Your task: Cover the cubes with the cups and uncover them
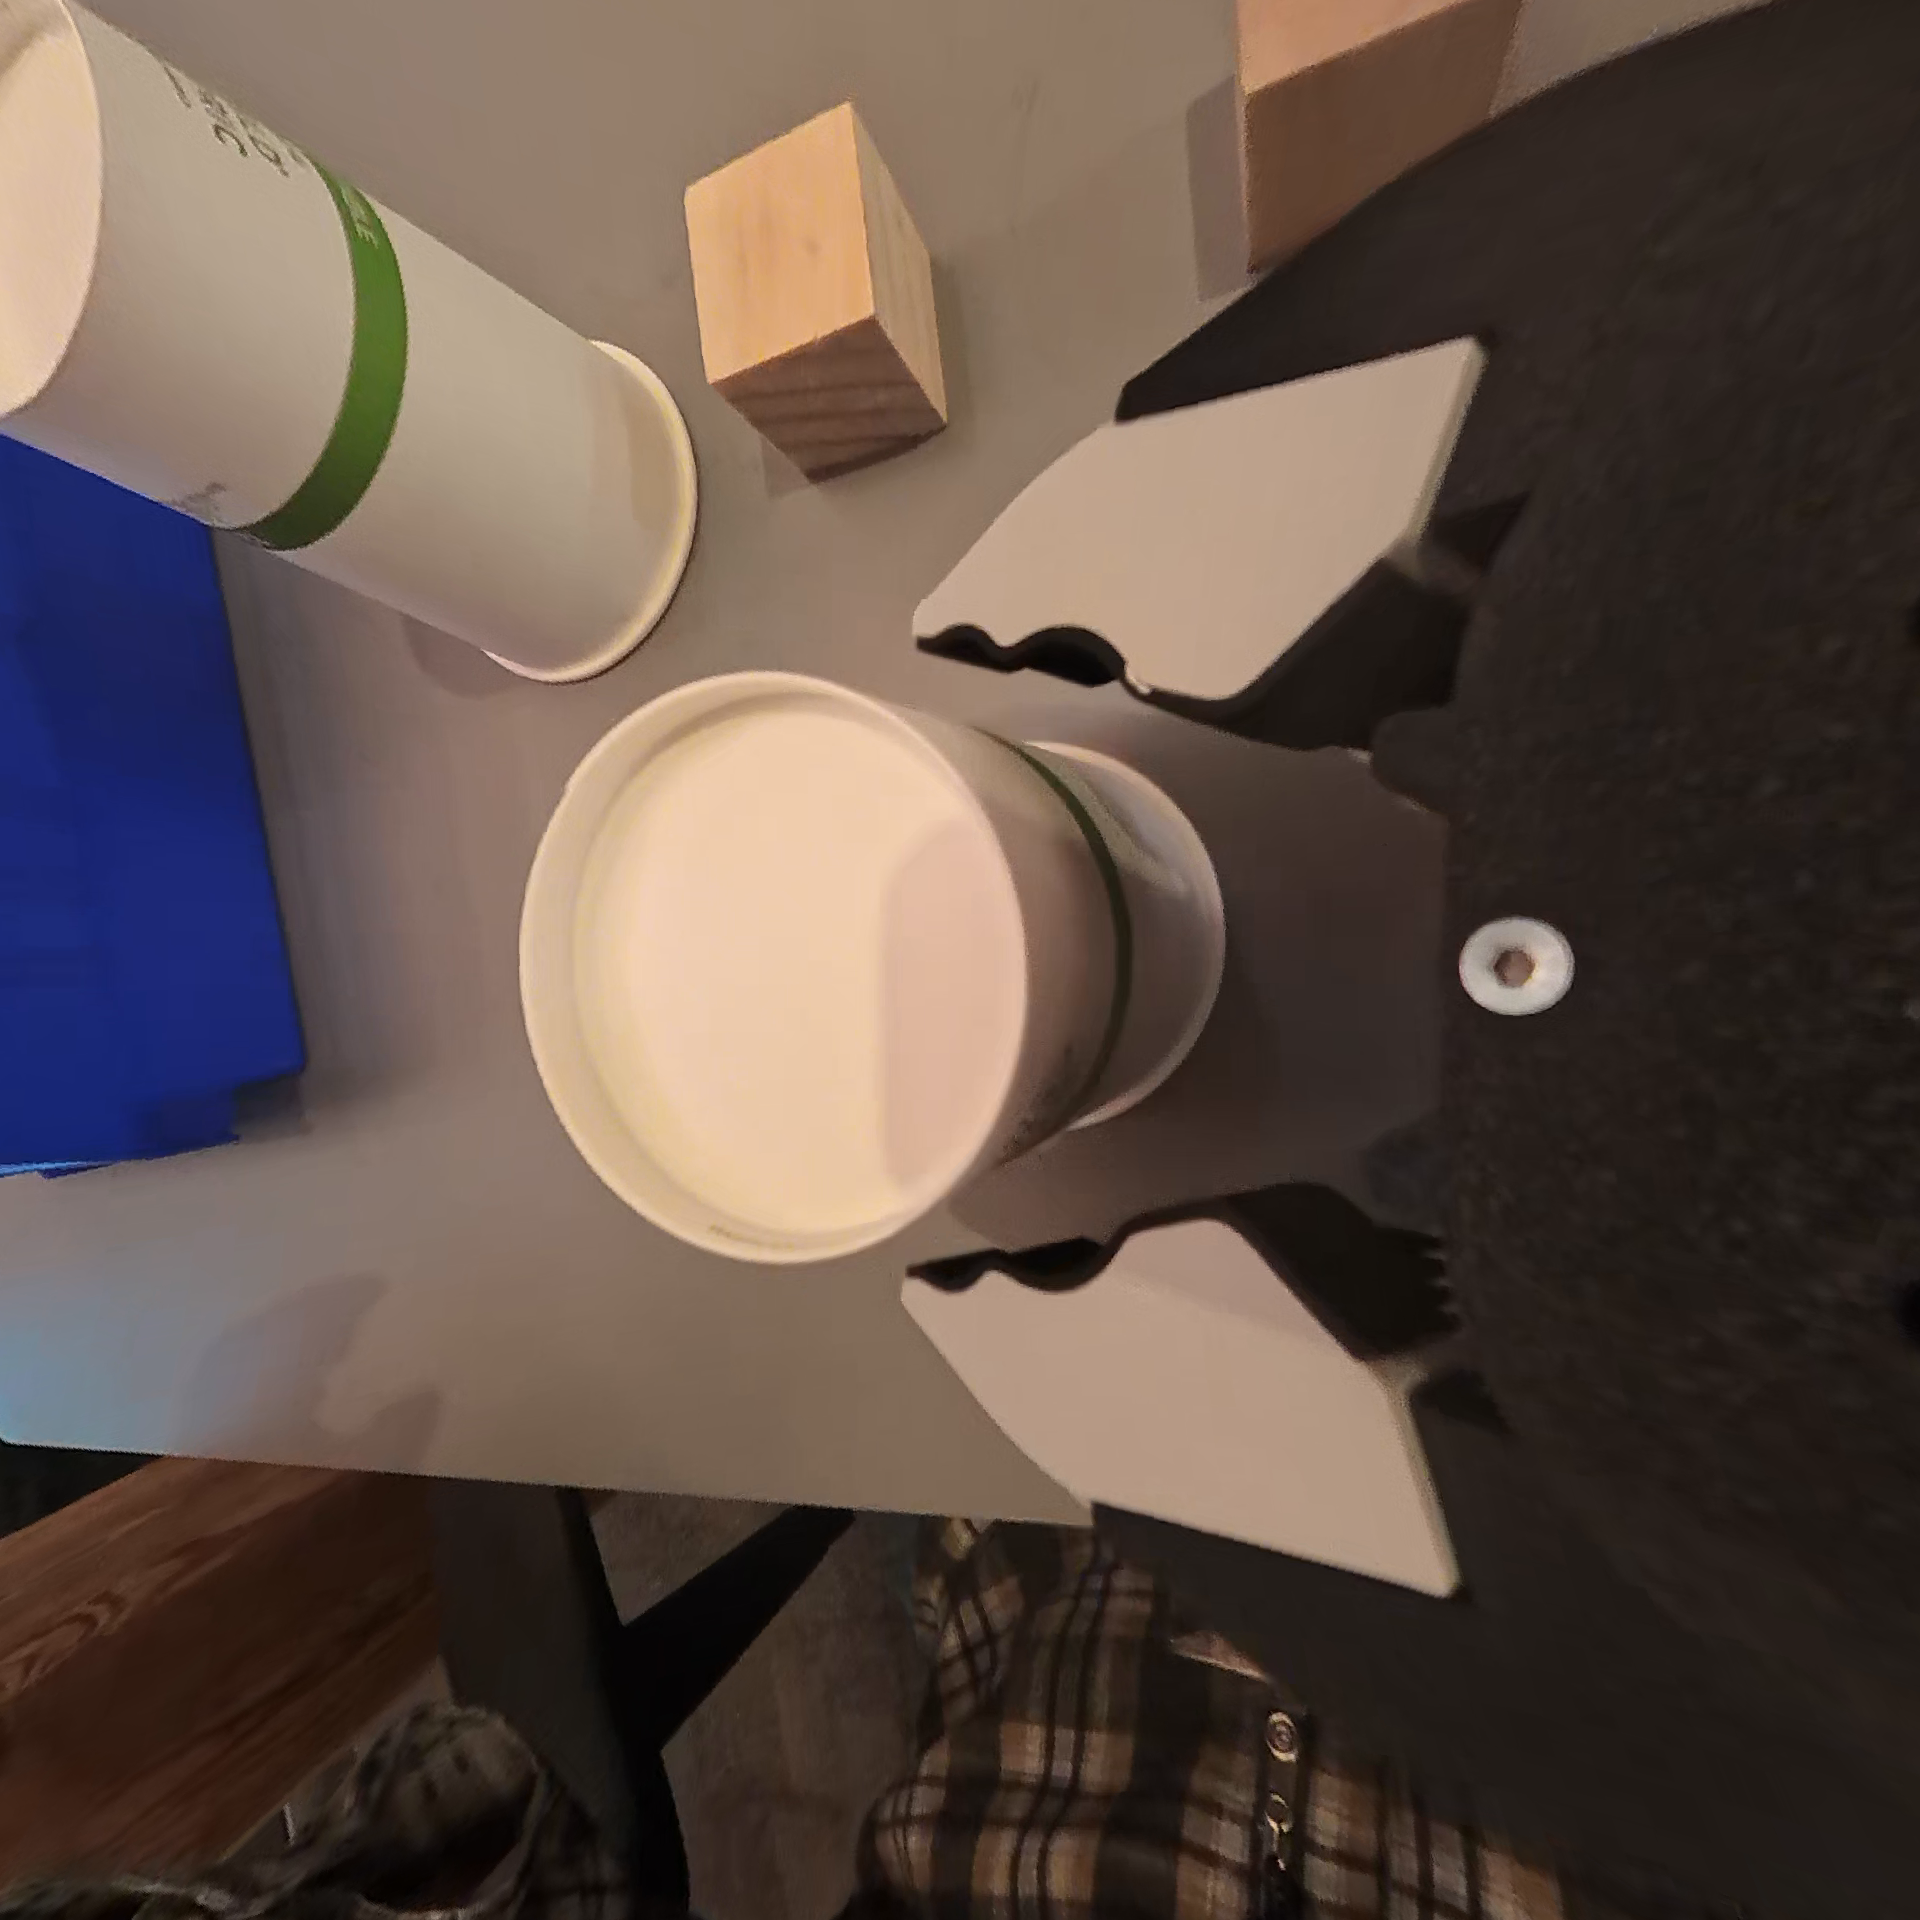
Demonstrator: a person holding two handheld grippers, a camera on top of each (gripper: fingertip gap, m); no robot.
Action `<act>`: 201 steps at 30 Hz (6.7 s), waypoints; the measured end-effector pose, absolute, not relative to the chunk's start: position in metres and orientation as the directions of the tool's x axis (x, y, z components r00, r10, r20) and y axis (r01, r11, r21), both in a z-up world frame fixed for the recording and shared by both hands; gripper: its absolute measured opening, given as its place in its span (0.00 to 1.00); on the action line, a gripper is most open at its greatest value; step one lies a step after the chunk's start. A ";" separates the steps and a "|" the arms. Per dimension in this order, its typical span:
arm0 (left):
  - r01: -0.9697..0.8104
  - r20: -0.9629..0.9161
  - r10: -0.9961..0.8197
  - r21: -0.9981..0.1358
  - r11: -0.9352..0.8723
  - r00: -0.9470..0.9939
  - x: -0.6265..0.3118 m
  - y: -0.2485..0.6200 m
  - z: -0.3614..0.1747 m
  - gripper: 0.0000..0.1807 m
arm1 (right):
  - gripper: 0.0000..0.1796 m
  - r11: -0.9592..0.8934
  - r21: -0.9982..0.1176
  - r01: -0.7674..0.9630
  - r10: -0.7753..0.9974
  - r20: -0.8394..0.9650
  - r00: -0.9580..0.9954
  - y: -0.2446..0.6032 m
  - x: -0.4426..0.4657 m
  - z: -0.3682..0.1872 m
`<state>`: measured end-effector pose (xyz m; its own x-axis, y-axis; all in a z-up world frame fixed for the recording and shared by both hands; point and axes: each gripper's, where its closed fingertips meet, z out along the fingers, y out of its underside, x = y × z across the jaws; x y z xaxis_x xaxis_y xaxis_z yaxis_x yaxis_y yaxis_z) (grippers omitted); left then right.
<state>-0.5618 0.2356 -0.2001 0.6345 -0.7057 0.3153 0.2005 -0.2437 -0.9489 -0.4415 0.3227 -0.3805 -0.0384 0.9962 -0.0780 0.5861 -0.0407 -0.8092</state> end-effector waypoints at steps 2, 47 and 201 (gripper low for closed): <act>0.200 0.314 -0.706 -0.949 -0.243 0.635 -0.562 0.236 -0.200 0.19 | 0.65 -0.034 -0.798 0.602 0.996 -0.077 -0.046 0.322 -0.438 -0.376; 0.188 0.294 -0.702 -0.956 -0.227 0.648 -0.569 0.230 -0.197 0.19 | 0.51 0.265 -0.202 0.943 0.957 -0.061 -0.283 0.329 -0.435 -0.352; -0.482 0.155 -0.514 -0.201 -0.853 0.844 -0.753 0.356 -0.288 0.02 | 0.68 -0.214 -0.864 0.456 0.971 -0.240 0.001 0.256 -0.251 -0.321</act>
